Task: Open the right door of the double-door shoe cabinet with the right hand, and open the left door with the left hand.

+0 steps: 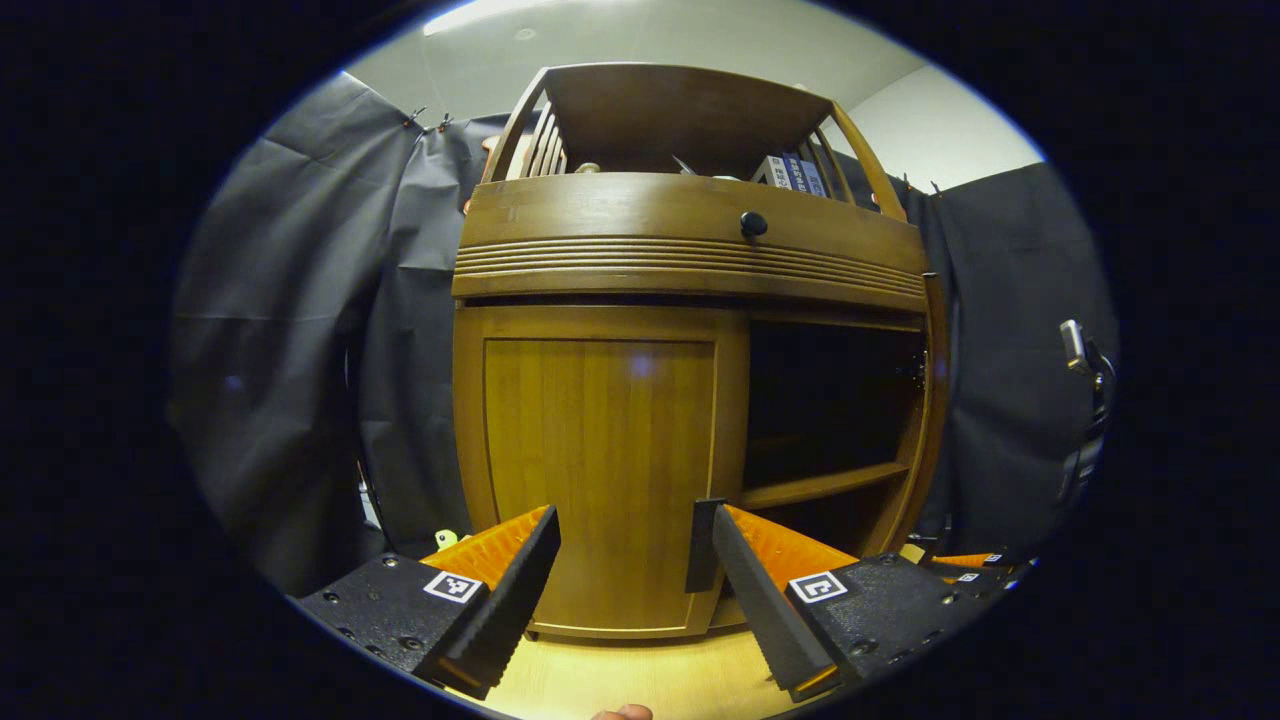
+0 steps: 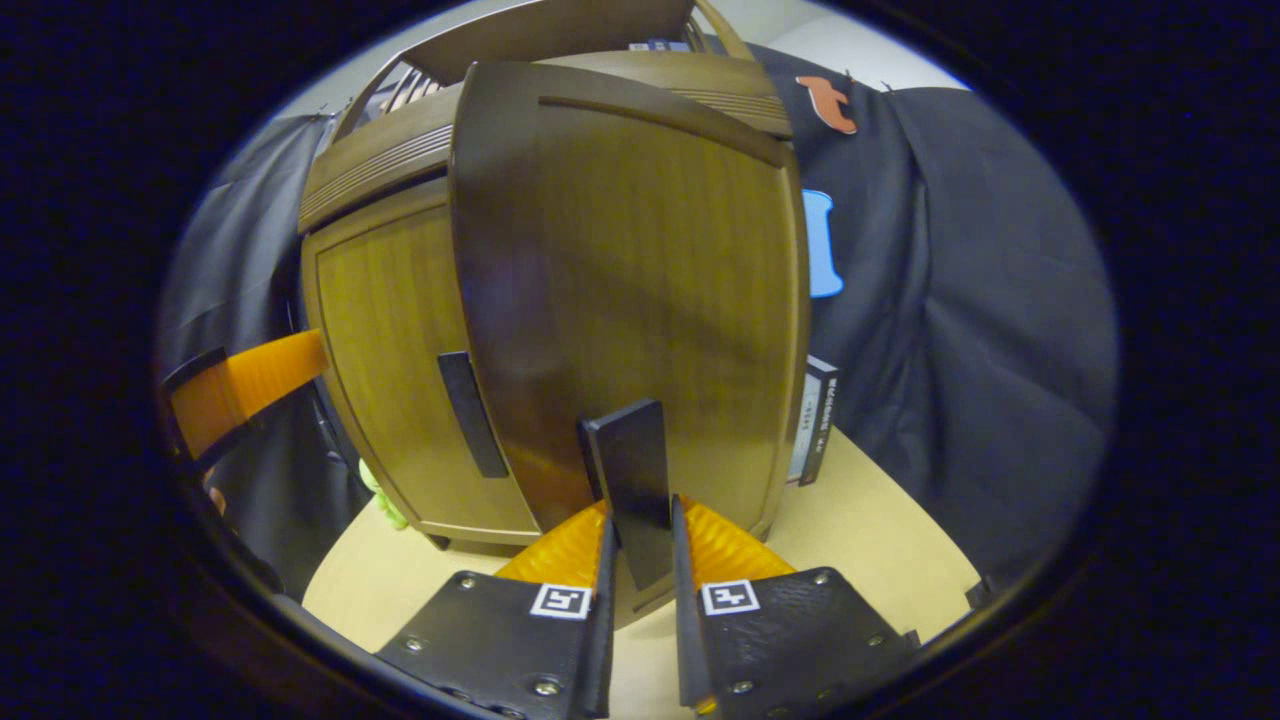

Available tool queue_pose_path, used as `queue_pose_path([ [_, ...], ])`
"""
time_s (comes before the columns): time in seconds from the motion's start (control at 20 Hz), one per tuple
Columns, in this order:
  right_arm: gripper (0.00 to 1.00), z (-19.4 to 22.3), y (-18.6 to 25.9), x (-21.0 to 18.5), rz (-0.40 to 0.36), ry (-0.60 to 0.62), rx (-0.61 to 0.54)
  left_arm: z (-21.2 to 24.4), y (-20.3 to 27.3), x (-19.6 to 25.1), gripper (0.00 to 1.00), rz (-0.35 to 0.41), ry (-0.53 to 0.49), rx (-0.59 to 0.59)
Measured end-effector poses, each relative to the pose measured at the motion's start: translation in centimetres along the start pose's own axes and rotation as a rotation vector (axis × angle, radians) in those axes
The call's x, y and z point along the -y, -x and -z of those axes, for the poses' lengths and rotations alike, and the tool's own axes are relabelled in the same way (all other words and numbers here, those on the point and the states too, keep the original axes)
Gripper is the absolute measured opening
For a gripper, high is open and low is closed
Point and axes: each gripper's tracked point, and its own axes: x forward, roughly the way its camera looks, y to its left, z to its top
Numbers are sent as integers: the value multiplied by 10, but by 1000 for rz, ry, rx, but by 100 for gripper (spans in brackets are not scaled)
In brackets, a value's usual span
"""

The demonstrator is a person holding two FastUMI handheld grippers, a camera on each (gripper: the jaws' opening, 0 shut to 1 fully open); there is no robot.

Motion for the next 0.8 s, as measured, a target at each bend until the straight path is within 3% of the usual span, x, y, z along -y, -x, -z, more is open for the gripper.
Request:
queue_pose_path([
  [0.1,26,-6,3,2,28,-7,3,3,-1,4,92,11,0,-6],
  [0.15,26,-8,5,3,42,-10,3,4,-1,6,96,16,1,-9],
  [0.45,26,-23,11,12,118,-28,21,12,-7,21,96,48,18,-28],
  [0.8,25,-36,29,63,218,-41,55,16,-10,39,96,93,34,-36],
])
